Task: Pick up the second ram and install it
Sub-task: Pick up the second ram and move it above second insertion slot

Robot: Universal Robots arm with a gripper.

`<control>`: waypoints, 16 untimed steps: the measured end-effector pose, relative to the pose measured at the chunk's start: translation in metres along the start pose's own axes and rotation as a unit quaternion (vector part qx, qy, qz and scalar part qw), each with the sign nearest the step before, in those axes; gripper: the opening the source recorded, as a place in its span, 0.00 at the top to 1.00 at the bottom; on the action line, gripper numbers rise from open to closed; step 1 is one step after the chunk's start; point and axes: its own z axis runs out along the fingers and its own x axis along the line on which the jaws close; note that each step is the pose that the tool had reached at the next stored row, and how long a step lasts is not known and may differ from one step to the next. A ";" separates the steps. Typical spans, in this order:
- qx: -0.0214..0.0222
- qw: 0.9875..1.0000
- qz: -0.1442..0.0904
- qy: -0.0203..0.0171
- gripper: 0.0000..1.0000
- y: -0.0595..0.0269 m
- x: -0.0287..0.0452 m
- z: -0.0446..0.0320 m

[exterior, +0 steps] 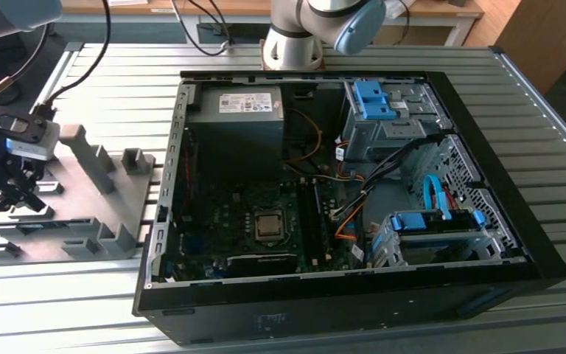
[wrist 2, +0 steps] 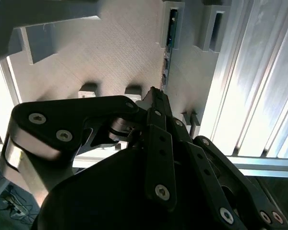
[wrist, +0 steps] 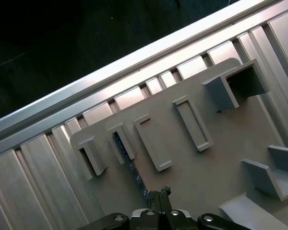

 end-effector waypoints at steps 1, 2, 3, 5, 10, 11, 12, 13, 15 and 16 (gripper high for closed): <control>0.000 1.000 -0.004 0.000 0.90 0.0000 0.0000 0.0000; 0.000 1.000 -0.008 0.000 0.90 0.0000 0.0000 0.0000; 0.000 1.000 -0.011 0.000 0.90 0.0000 0.0000 0.0000; -0.001 1.000 -0.019 0.000 0.90 0.0000 0.0000 0.0000; -0.001 0.999 -0.036 0.000 0.90 0.0000 0.0000 0.0000; -0.001 0.999 -0.040 0.000 0.90 0.0000 0.0000 0.0000; -0.001 0.999 -0.043 0.000 0.90 0.0000 0.0000 0.0000; -0.001 0.999 -0.047 0.000 0.90 0.0000 0.0000 0.0000; -0.001 0.999 -0.054 0.000 0.90 0.0000 0.0000 0.0000; -0.002 0.998 -0.057 0.000 0.90 0.0000 0.0000 0.0000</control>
